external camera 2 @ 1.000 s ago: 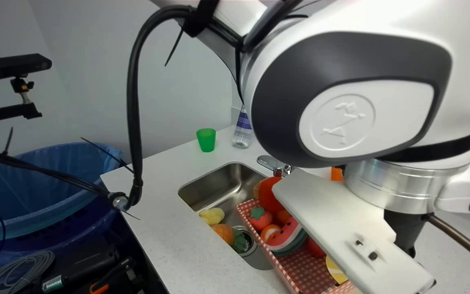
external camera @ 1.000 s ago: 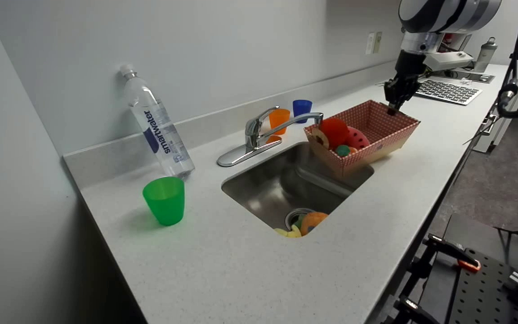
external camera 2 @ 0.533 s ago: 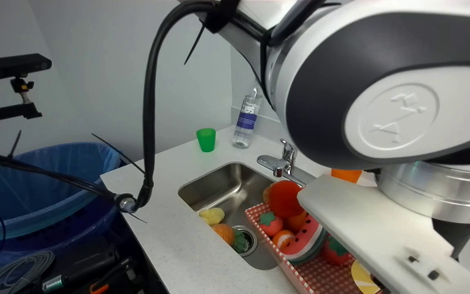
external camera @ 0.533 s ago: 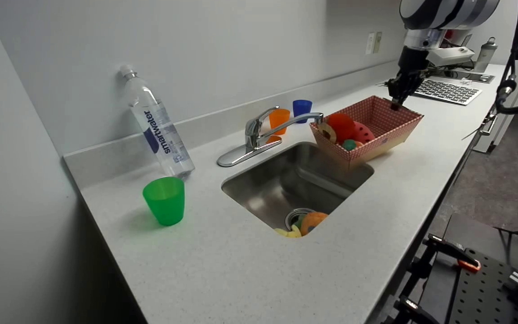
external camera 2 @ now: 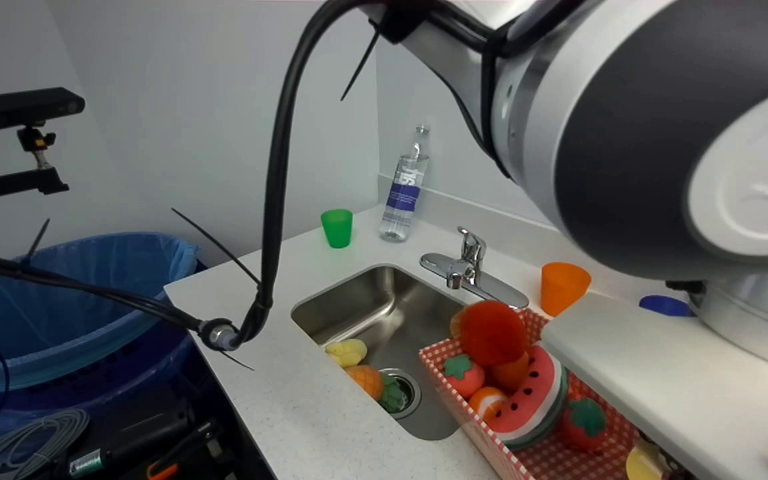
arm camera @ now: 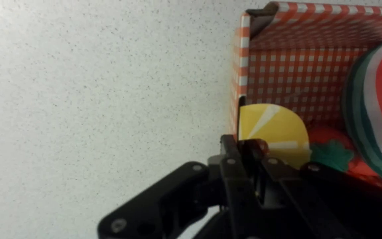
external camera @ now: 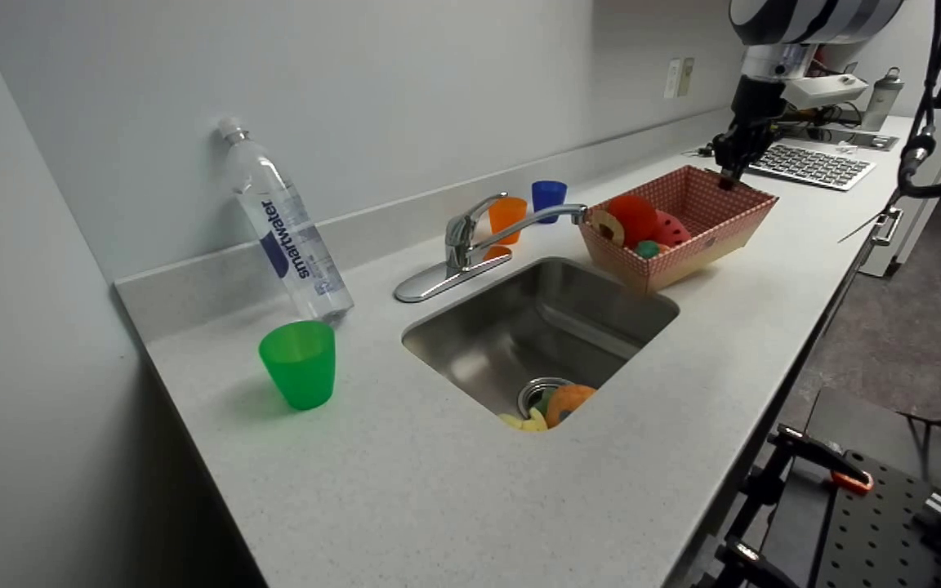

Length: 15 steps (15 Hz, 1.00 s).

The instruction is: Remove the box out of the sink

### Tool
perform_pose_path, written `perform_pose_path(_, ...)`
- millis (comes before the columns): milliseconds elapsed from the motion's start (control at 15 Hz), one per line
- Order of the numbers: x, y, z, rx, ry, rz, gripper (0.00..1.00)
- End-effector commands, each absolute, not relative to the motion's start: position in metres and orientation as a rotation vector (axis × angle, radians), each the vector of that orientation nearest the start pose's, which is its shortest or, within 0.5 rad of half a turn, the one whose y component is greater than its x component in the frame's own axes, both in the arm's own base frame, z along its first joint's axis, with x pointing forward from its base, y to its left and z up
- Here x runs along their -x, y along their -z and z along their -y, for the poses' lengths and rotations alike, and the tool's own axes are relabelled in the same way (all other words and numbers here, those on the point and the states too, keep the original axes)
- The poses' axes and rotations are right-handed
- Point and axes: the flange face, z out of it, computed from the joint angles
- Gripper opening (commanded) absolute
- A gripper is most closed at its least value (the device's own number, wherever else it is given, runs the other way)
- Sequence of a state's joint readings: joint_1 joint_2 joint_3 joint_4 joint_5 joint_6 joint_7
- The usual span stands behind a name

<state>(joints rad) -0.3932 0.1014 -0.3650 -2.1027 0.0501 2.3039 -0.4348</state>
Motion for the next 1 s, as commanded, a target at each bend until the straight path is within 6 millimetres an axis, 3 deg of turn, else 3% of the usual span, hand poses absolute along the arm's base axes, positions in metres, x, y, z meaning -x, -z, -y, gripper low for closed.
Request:
perform_pose_path(0, -0.411, -0.384, 0.415, 3.13, 0.111, -0.6, 0.03)
perform_pose_path(67, -0.41, -0.384, 0.418, 3.124, 0.115, -0.618, 0.03)
perform_pose_path(200, -0.409, -0.384, 0.423, 3.106, 0.127, -0.655, 0.37)
perform_pose_path(600, -0.418, -0.403, 0.424, 3.108, 0.163, -0.623, 0.81)
perform_pose_path(800, -0.433, -0.418, 0.412, 3.113, 0.162, -0.541, 0.99)
perform_pose_path(933, -0.449, -0.425, 0.398, 3.116, 0.172, -0.449, 1.0)
